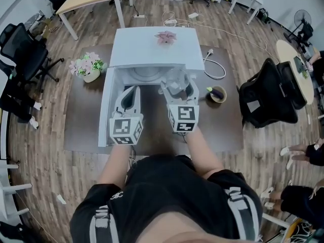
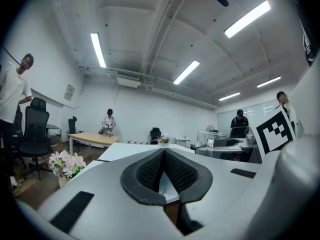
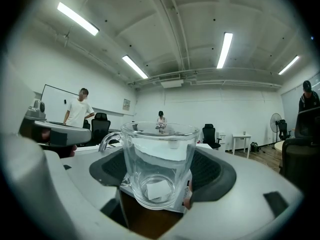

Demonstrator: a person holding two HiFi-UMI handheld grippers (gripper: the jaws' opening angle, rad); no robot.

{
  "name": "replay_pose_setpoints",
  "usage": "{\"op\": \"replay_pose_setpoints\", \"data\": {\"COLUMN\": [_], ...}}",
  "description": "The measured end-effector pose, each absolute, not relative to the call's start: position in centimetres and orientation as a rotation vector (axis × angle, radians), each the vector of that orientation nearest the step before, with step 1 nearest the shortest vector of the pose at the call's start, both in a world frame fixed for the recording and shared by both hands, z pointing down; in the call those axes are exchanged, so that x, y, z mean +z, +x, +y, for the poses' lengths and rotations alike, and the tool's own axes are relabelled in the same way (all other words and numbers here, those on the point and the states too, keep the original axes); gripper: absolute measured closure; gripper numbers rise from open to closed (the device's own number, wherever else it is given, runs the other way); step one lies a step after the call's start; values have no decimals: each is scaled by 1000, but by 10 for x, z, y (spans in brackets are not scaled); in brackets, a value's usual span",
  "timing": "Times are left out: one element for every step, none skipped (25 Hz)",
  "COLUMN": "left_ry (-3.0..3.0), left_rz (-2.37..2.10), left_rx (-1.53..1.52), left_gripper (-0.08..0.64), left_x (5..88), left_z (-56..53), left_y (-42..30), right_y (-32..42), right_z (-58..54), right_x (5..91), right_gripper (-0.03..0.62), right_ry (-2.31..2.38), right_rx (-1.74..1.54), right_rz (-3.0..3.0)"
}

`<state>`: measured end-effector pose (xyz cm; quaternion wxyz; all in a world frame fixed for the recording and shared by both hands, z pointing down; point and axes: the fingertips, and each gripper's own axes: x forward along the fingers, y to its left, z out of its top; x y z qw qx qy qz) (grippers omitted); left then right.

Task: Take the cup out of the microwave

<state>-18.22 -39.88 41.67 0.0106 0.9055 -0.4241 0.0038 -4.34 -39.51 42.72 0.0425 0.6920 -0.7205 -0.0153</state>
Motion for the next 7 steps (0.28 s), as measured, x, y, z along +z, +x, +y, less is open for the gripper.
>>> {"op": "replay_pose_setpoints", "data": {"left_ry": [2829,2832,2834,2836,2837,2837,2837], "left_rz": [-1319,-1316,-1314,-1312,-1310,-1309,-1307], "left_rx": [14,16,18,19,20,19,19], "left_gripper": [558,558,558,558,558,558,558], "left_x": [417,417,418,418,417,417,417], "left_z": [-398,-397,-396,-396,-395,-395,-394], "left_y": [-181,-181,-181,-181,-181,-181,-181], "right_y": [-42,-41,-41,-40,-40,-39,-39], "right_z": [-394,-393,-392,-390,-389,-388,-387], "right_x": [429,429,430,429,429,429,428], "right_gripper": [213,213,213,213,213,213,213], "right_ry": [2120,2125,2131,2138,2143,2147,2151], "right_rx": [-38,-28,-21,-19,-20,-20,-21], "right_rz": [-2199,-2197,-2196,-2195,-2193,-2190,-2188]}}
